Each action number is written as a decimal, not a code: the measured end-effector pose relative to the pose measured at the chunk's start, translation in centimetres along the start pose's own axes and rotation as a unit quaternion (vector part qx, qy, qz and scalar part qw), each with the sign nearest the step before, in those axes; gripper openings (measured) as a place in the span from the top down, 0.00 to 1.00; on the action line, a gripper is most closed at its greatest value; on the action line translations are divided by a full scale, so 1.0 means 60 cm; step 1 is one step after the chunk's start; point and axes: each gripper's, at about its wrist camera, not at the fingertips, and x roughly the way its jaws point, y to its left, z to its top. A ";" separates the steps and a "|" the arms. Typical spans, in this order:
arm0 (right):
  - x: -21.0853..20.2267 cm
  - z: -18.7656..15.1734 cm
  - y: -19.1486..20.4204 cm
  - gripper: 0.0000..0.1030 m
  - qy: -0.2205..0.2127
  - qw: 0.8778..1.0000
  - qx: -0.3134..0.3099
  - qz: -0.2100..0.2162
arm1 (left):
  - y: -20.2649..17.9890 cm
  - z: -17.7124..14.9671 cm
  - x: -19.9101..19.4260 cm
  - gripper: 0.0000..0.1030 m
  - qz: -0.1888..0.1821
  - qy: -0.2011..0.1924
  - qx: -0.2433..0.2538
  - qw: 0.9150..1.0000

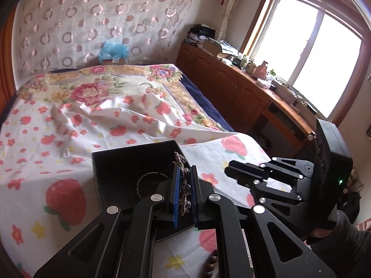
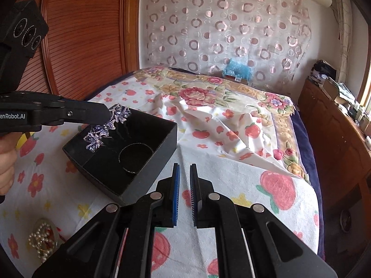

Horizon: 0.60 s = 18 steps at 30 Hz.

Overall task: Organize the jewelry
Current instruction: 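Lower the silver hair pins into the black box and open the left tool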

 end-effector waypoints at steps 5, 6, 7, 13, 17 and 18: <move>-0.003 -0.003 -0.001 0.90 0.002 1.000 -0.003 0.001 | -0.014 -0.002 0.014 0.93 -0.020 0.014 -0.001 1.000; -0.004 -0.004 -0.001 0.90 0.002 1.000 -0.004 0.002 | -0.015 -0.004 0.018 0.93 -0.021 0.018 -0.002 1.000; -0.004 -0.005 0.001 0.90 0.002 1.000 -0.004 0.002 | -0.016 -0.007 0.022 0.93 -0.018 0.020 0.000 1.000; -0.009 -0.008 0.005 0.90 0.002 1.000 -0.004 0.000 | 0.003 -0.011 0.026 0.92 -0.009 0.028 -0.006 1.000; -0.013 -0.008 0.007 0.90 0.001 1.000 -0.006 0.000 | 0.022 -0.009 0.019 0.91 0.001 0.028 -0.015 0.999; -0.014 -0.008 0.008 0.90 0.000 1.000 -0.007 0.000 | 0.026 -0.009 0.017 0.88 0.005 0.028 -0.017 0.999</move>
